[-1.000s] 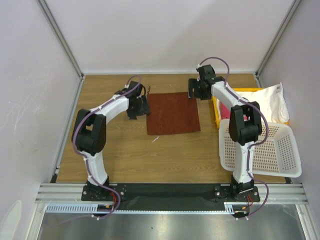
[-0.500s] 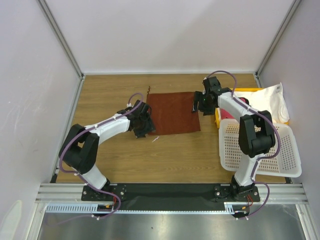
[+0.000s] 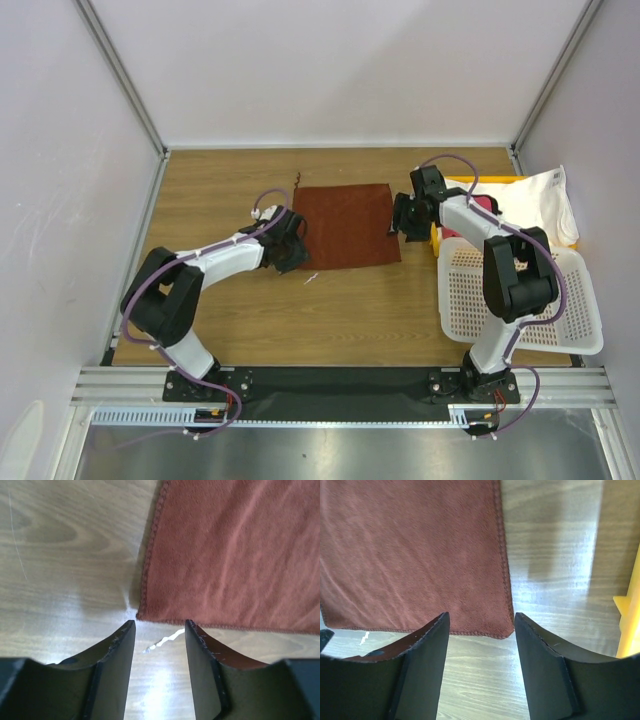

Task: Fold and stack the towels
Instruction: Flatten out the crumpled towel

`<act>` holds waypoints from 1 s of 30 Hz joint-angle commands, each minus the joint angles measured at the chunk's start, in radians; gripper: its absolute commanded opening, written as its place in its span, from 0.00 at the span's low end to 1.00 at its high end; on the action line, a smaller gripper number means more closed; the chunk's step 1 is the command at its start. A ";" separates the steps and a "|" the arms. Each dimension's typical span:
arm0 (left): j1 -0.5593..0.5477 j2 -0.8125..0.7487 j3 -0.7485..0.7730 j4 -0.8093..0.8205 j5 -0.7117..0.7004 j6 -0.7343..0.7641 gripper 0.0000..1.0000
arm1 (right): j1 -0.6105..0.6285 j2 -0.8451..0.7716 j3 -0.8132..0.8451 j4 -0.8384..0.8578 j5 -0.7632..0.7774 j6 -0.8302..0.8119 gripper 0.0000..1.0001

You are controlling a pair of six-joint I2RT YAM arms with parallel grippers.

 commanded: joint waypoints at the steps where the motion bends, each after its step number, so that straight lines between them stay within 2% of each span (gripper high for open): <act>1: -0.006 0.021 -0.003 0.049 -0.045 -0.013 0.49 | -0.010 -0.053 -0.024 0.043 0.001 0.031 0.59; 11: -0.006 0.058 0.017 0.052 -0.065 0.030 0.46 | -0.016 -0.042 -0.050 0.058 0.008 0.041 0.59; 14: -0.008 0.070 0.014 0.065 -0.068 0.036 0.40 | -0.016 -0.038 -0.056 0.057 0.011 0.040 0.59; 15: -0.006 0.075 0.016 0.066 -0.068 0.037 0.33 | -0.016 -0.038 -0.058 0.055 0.013 0.040 0.59; 18: -0.006 0.089 0.031 0.060 -0.072 0.051 0.22 | -0.016 -0.035 -0.067 0.048 0.014 0.041 0.59; 25: -0.006 0.086 0.036 0.049 -0.086 0.064 0.02 | -0.016 -0.042 -0.115 0.035 0.004 0.048 0.55; 30: -0.006 0.086 0.036 0.039 -0.094 0.064 0.00 | -0.016 -0.069 -0.173 0.041 -0.001 0.054 0.54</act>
